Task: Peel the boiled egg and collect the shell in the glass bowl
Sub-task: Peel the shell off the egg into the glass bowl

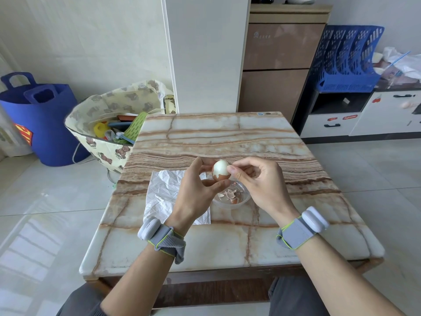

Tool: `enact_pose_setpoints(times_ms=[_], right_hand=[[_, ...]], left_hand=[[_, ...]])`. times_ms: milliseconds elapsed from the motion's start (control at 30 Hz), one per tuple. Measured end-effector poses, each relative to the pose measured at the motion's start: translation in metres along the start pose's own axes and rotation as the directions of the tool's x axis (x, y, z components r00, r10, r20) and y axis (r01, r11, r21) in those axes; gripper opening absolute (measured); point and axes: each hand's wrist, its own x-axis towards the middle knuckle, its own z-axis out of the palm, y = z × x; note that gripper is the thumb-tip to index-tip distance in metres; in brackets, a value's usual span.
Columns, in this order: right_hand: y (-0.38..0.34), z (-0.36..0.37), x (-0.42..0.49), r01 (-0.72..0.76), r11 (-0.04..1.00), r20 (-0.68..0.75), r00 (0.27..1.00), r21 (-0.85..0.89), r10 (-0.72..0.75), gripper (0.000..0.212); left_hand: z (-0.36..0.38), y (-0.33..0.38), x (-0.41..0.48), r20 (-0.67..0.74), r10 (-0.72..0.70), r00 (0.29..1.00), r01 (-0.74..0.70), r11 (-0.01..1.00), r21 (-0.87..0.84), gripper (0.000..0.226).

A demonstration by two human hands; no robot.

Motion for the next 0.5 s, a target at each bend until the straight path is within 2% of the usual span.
enact_pose_setpoints(times_ms=[267,500], right_hand=[[-0.0032,0.0003,-0.0005,0.006,1.000,0.010,1.000,-0.013,-0.006,0.007],[-0.0066,0.0020,-0.0036,0.090,0.983,-0.012,0.996,-0.160,-0.093,0.016]], left_hand=[[-0.0002,0.0044,-0.0001,-0.009,-0.012,1.000,0.012,0.999,0.035,0.051],[0.0014,0.0061,-0.0003,-0.038,-0.011,0.999,0.013,0.997,0.073,0.049]])
